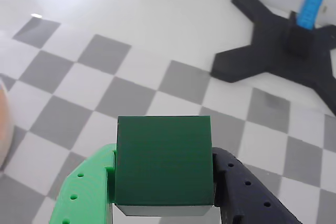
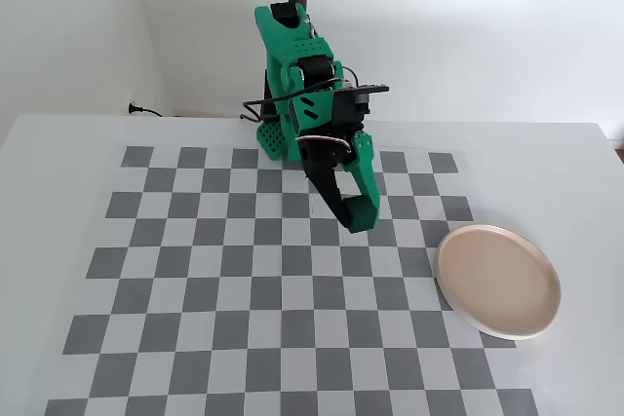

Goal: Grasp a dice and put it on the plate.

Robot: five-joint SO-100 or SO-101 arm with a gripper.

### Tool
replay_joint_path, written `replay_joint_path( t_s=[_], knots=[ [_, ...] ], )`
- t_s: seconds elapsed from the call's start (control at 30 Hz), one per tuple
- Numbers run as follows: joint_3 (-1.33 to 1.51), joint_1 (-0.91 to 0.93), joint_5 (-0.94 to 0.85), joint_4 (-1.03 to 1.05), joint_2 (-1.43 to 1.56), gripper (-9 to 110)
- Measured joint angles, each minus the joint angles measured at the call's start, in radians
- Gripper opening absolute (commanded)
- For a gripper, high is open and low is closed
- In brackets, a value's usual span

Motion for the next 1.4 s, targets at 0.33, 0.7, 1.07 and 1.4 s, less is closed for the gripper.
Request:
replay_joint_path(
  t_s=[0.33,0.7,1.07,1.4],
  knots=[
    [-0.224,-0.225,0.067,0.063,-0.238,-4],
    [-0.362,-0.411,0.086,-0.020,-0.563,-4],
    [-0.675,-0.508,0.127,-0.106,-1.049,-4],
    [-0.864,-0.515,0.143,-0.198,-1.420,2]
  ],
)
